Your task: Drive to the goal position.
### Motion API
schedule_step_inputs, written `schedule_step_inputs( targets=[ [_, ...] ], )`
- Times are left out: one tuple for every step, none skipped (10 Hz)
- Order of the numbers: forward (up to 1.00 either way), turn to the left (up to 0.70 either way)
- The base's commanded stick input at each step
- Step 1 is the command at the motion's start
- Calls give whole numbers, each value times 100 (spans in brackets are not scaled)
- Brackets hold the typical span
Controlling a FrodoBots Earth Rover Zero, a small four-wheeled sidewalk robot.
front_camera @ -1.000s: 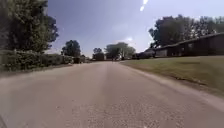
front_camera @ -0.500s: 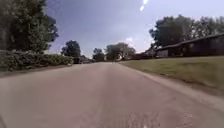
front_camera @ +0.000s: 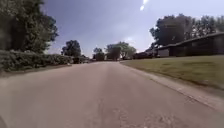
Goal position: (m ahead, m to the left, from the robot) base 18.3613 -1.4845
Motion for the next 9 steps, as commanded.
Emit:
schedule_step_inputs(
  targets=[
    [70, 0],
    [70, 0],
    [70, 0],
    [70, 0],
    [70, 0],
    [70, 0],
    [70, 0],
    [70, 0],
    [70, 0]
  ],
)
